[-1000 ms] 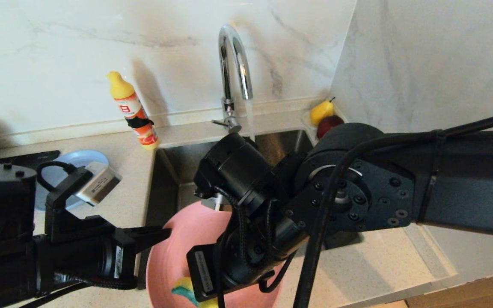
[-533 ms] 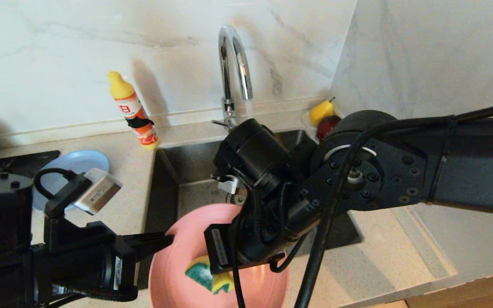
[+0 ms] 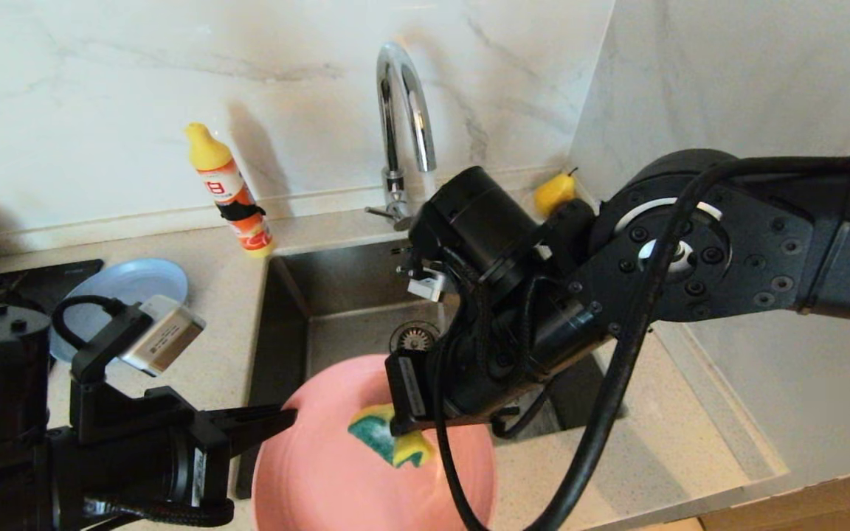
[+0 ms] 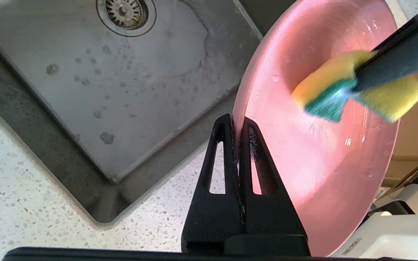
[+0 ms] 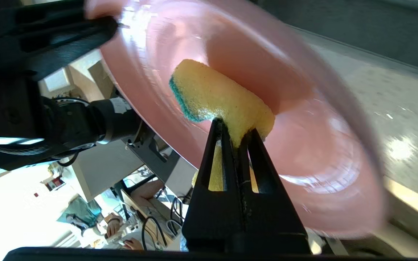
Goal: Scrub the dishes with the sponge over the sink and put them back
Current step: Wipe the plate
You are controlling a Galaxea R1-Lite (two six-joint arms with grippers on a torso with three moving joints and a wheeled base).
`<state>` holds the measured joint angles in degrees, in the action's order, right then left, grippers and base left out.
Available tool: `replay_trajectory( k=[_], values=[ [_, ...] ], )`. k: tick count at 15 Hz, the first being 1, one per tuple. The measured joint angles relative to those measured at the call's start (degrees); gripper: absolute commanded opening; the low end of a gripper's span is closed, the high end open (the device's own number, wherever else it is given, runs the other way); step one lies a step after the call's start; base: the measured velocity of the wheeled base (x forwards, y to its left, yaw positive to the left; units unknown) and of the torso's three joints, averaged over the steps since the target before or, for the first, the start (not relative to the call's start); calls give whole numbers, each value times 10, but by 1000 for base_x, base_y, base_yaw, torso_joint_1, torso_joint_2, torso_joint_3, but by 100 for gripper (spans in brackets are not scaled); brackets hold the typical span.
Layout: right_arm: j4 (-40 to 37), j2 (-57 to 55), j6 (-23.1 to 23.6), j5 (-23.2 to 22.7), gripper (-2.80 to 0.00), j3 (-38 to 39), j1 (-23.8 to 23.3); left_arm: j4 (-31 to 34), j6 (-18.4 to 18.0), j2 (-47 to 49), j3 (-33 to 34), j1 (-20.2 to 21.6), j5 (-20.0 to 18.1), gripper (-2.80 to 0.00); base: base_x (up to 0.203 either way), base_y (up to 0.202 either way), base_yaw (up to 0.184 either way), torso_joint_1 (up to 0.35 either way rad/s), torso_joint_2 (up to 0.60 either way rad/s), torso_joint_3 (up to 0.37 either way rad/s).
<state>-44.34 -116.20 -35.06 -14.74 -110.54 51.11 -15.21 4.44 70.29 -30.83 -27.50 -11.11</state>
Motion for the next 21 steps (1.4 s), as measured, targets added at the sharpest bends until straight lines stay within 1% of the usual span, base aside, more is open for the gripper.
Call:
replay_trajectory(
  k=[3,7,13,15,19,21],
  values=[
    [-25,4,0,0,-280,7,-9,0,2,-5,-9,1,3,-280,0,0,0,0,0,0],
    [-53,8,2,0,-280,7,-7,0,3,-10,-23,3,5,-280,0,0,0,0,0,0],
    [-67,-6,2,0,-280,13,35,0,5,-6,-44,5,15,-280,0,0,0,0,0,0],
    [-56,-18,2,-1,-280,3,45,2,7,-4,-39,5,15,-280,0,0,0,0,0,0],
    [6,-33,-1,0,-280,-1,54,1,8,-1,-29,5,14,-280,0,0,0,0,0,0],
    [20,-33,-1,3,-280,-1,54,1,8,-1,-25,4,14,-280,0,0,0,0,0,0]
  ],
)
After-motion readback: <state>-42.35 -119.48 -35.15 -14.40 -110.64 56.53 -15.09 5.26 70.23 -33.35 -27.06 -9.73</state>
